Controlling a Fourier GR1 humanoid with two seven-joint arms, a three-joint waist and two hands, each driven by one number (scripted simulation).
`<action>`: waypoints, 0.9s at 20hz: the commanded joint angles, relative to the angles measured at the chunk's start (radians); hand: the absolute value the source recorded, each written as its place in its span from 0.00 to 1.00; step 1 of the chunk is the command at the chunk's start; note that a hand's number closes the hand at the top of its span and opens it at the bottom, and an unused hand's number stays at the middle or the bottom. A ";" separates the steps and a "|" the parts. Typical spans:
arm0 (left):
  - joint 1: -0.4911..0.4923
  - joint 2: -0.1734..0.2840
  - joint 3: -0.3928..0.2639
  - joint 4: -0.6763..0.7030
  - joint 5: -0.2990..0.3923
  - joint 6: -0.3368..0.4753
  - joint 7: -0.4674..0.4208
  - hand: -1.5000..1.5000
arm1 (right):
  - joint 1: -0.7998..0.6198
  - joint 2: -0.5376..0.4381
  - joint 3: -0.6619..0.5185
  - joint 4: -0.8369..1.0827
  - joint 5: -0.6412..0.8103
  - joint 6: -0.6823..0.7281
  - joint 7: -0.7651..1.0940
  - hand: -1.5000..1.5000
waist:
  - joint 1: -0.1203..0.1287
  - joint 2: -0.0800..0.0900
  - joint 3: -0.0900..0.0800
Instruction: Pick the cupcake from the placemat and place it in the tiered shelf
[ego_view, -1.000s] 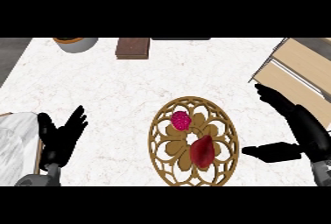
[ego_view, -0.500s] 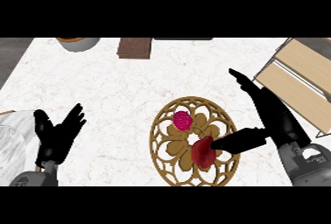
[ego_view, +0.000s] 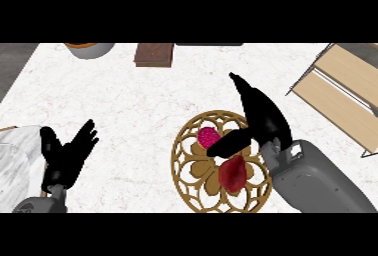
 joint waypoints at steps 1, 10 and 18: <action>0.012 0.013 0.015 -0.023 0.005 -0.025 0.011 0.50 | -0.007 0.090 0.066 0.091 0.064 0.025 0.094 0.00 | 0.000 0.000 0.000; 0.019 -0.040 0.004 -0.032 -0.046 0.027 0.023 0.50 | -0.072 0.168 0.008 0.213 0.127 0.093 0.169 0.00 | -0.002 -0.001 0.001; 0.011 -0.053 0.025 -0.028 -0.066 0.006 0.010 0.50 | 0.018 0.286 0.068 0.277 0.327 0.016 0.127 0.00 | -0.005 0.000 0.001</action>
